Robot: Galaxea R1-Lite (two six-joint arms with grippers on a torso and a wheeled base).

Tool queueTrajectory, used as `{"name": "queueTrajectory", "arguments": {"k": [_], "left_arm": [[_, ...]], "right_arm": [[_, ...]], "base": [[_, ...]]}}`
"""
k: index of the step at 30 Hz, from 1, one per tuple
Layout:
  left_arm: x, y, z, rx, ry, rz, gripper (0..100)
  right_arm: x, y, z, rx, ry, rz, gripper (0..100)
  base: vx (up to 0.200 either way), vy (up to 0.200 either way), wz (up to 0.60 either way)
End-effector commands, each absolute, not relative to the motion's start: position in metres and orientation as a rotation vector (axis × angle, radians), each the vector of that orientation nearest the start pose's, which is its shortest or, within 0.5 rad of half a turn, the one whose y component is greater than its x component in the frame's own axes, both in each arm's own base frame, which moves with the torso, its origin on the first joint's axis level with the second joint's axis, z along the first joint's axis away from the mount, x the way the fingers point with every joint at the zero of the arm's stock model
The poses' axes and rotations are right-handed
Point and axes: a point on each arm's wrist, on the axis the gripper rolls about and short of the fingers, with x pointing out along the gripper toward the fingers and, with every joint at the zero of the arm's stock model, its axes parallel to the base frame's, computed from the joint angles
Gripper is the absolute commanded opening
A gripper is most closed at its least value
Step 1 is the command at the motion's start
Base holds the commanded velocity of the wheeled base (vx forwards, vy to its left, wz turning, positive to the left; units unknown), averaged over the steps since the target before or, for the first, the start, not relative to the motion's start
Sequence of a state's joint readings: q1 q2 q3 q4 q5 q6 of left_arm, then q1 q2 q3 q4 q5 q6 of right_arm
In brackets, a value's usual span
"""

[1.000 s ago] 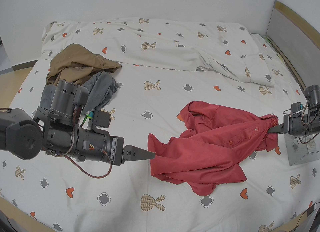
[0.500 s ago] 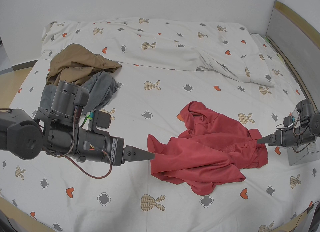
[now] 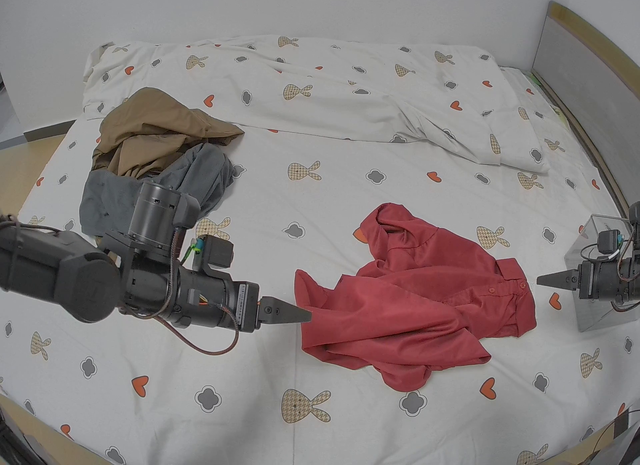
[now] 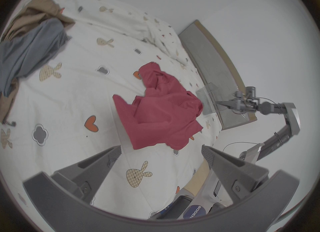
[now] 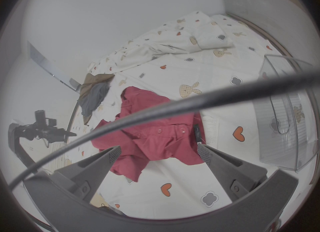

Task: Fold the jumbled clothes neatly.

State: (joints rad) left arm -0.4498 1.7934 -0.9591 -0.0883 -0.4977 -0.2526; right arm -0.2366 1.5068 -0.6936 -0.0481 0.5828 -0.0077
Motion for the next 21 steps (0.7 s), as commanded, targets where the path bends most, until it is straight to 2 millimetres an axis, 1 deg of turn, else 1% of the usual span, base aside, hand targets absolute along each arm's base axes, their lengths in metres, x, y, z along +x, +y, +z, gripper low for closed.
{"name": "queueTrajectory", "arguments": {"k": [1,3,5,6,7,11,12,14,15,16,17,21], "left_arm": [[0.304,-0.149,0.103,-0.344,1.008,-0.79,100],[0.312,-0.15,0.094,-0.396,1.026,-0.792,100],[0.321,-0.146,0.087,-0.433,1.027,-0.784,100],[0.322,-0.146,0.086,-0.434,1.028,-0.785,100],[0.328,-0.147,0.08,-0.441,1.033,-0.789,100],[0.345,-0.152,0.067,-0.445,1.042,-0.783,100],[0.345,-0.152,0.067,-0.445,1.042,-0.783,100],[0.358,-0.158,0.06,-0.444,1.038,-0.787,100],[0.359,-0.159,0.059,-0.444,1.038,-0.787,100],[0.363,-0.163,0.057,-0.441,1.035,-0.794,100],[0.364,-0.163,0.057,-0.441,1.035,-0.794,100],[0.366,-0.183,0.055,-0.424,1.031,-0.849,100]], "right_arm": [[0.194,-0.009,0.176,0.245,0.633,0.443,100],[0.193,0.0,0.177,0.243,0.638,0.479,100],[0.193,0.005,0.176,0.243,0.645,0.502,100],[0.193,0.005,0.176,0.243,0.645,0.503,100],[0.194,0.006,0.176,0.243,0.649,0.509,100],[0.194,0.006,0.175,0.248,0.655,0.509,100],[0.194,0.006,0.175,0.248,0.655,0.509,100],[0.194,0.008,0.173,0.247,0.663,0.517,100],[0.193,0.008,0.172,0.248,0.667,0.518,100],[0.192,0.011,0.17,0.246,0.676,0.529,100],[0.192,0.011,0.17,0.245,0.676,0.531,100],[0.191,0.021,0.166,0.233,0.703,0.58,100]], "base": [[0.0,0.0,0.0],[0.0,0.0,0.0],[0.0,0.0,0.0],[0.0,0.0,0.0],[0.0,0.0,0.0],[0.0,0.0,0.0],[0.0,0.0,0.0],[0.0,0.0,0.0],[0.0,0.0,0.0],[0.0,0.0,0.0],[0.0,0.0,0.0],[0.0,0.0,0.0]]}}
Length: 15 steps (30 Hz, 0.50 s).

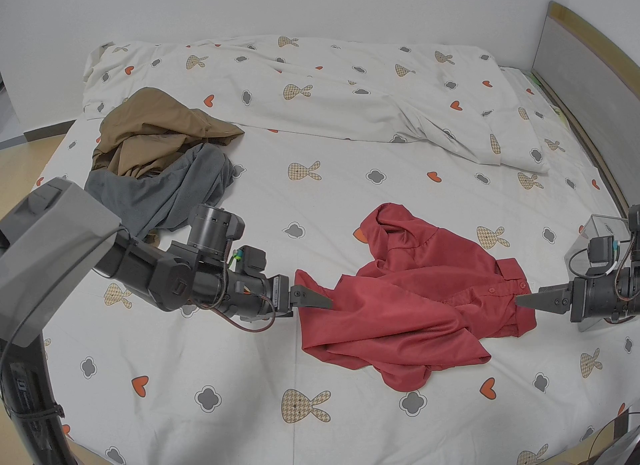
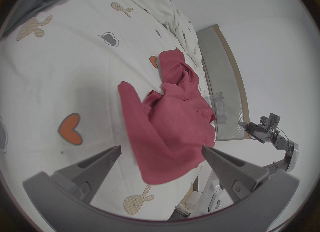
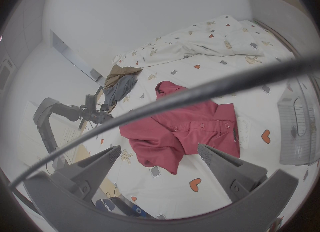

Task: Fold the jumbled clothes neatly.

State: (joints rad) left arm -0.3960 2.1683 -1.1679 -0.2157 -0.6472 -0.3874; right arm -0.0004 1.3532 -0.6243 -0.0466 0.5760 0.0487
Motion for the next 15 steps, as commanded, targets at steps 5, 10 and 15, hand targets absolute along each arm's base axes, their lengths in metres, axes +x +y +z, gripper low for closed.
{"name": "queueTrajectory", "arguments": {"k": [5,10,15], "left_arm": [[0.362,-0.197,0.062,-0.416,1.023,-0.921,0],[0.356,-0.193,0.081,-0.419,0.988,-0.94,0],[0.343,-0.183,0.113,-0.418,0.921,-0.953,0]], "right_arm": [[0.194,0.038,0.158,0.198,0.756,0.623,100],[0.201,0.059,0.136,0.123,0.868,0.6,100],[0.208,0.071,0.112,0.075,0.976,0.544,100]], "base": [[0.0,0.0,0.0],[0.0,0.0,0.0],[0.0,0.0,0.0]]}}
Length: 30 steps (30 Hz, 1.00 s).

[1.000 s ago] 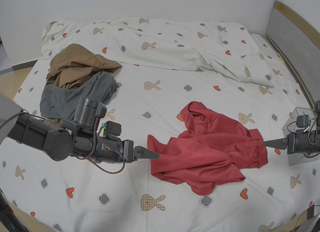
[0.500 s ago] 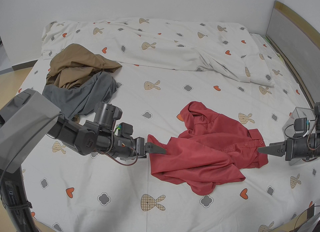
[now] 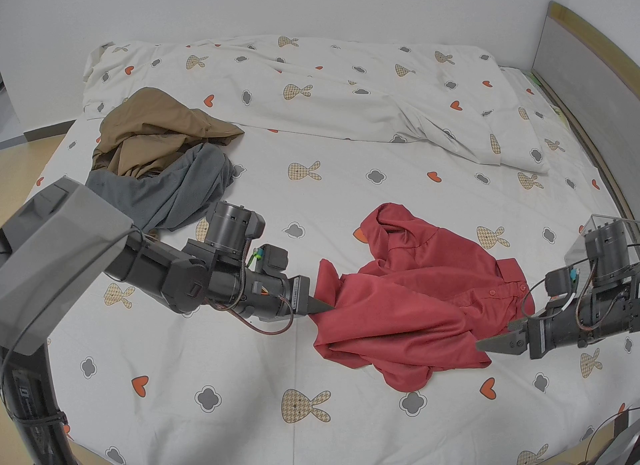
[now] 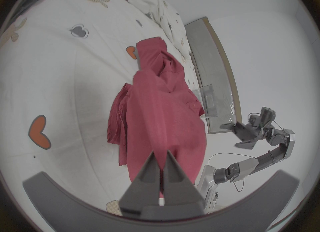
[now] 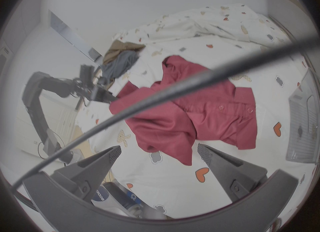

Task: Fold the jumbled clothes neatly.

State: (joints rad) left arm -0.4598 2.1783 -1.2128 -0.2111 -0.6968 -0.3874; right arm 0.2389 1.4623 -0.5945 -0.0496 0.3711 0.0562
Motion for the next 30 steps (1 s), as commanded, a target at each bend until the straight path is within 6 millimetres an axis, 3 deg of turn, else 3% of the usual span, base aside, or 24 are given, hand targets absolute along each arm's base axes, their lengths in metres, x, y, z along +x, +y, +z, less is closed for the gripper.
{"name": "queueTrajectory", "arguments": {"k": [1,4,9,18,21,30], "left_arm": [[0.335,-0.18,0.133,-0.421,0.879,-0.965,0],[0.319,-0.171,0.171,-0.426,0.815,-0.981,0],[0.3,-0.162,0.216,-0.422,0.789,-0.985,0],[0.287,-0.152,0.252,-0.417,0.728,-0.977,0],[0.285,-0.151,0.253,-0.418,0.748,-0.971,0],[0.302,-0.157,0.223,-0.398,0.819,-0.854,0]], "right_arm": [[0.211,0.072,0.105,0.072,1.008,0.522,100],[0.214,0.073,0.096,0.064,1.046,0.515,100],[0.215,0.083,0.086,0.03,1.092,0.525,100],[0.222,0.097,0.07,-0.048,1.095,0.476,100],[0.225,0.103,0.068,-0.031,1.073,0.47,100],[0.237,0.148,0.047,-0.015,0.975,0.453,100]], "base": [[0.0,0.0,0.0],[0.0,0.0,0.0],[0.0,0.0,0.0],[0.0,0.0,0.0],[0.0,0.0,0.0],[0.0,0.0,0.0]]}}
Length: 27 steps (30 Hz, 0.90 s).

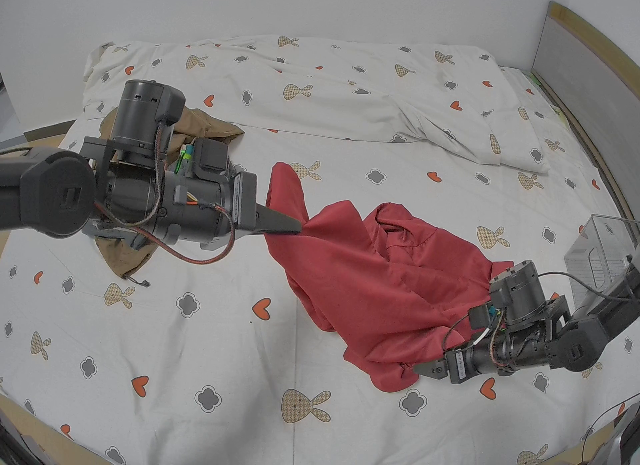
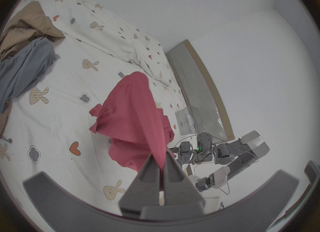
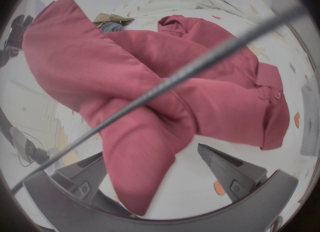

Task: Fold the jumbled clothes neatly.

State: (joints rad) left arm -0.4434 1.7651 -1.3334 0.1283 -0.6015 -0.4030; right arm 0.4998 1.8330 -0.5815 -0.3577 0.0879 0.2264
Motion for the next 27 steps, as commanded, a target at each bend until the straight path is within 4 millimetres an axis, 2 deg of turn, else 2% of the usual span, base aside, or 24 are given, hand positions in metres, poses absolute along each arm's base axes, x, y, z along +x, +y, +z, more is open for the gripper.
{"name": "queueTrajectory", "arguments": {"k": [1,6,10,11,14,18,20,21,22,26,27], "left_arm": [[0.302,-0.157,0.223,-0.398,0.821,-0.853,0],[0.304,-0.156,0.222,-0.397,0.818,-0.849,0],[0.304,-0.155,0.221,-0.395,0.821,-0.847,0],[0.304,-0.155,0.221,-0.395,0.821,-0.847,0],[0.304,-0.152,0.219,-0.398,0.821,-0.838,0],[0.307,-0.144,0.22,-0.396,0.805,-0.821,0],[0.308,-0.143,0.219,-0.396,0.806,-0.818,0],[0.307,-0.138,0.22,-0.401,0.803,-0.807,0],[0.308,-0.135,0.221,-0.404,0.8,-0.8,0],[0.308,-0.129,0.222,-0.411,0.792,-0.785,0],[0.31,-0.123,0.223,-0.418,0.783,-0.766,0]], "right_arm": [[0.238,0.15,0.047,-0.016,0.972,0.457,100],[0.251,0.164,0.035,0.027,0.989,0.442,100],[0.256,0.168,0.034,0.092,0.995,0.411,100],[0.256,0.168,0.034,0.092,0.995,0.411,0],[0.256,0.163,0.037,0.137,1.002,0.392,0],[0.25,0.149,0.06,0.191,0.947,0.399,0],[0.249,0.148,0.062,0.195,0.946,0.404,0],[0.244,0.144,0.073,0.238,0.935,0.466,0],[0.243,0.141,0.077,0.259,0.937,0.482,0],[0.234,0.133,0.081,0.273,0.941,0.486,0],[0.223,0.128,0.084,0.278,0.941,0.5,0]], "base": [[0.0,0.0,0.0],[0.0,0.0,0.0],[0.0,0.0,0.0],[0.0,0.0,0.0],[0.0,0.0,0.0],[0.0,0.0,0.0],[0.0,0.0,0.0],[0.0,0.0,0.0],[0.0,0.0,0.0],[0.0,0.0,0.0],[0.0,0.0,0.0]]}}
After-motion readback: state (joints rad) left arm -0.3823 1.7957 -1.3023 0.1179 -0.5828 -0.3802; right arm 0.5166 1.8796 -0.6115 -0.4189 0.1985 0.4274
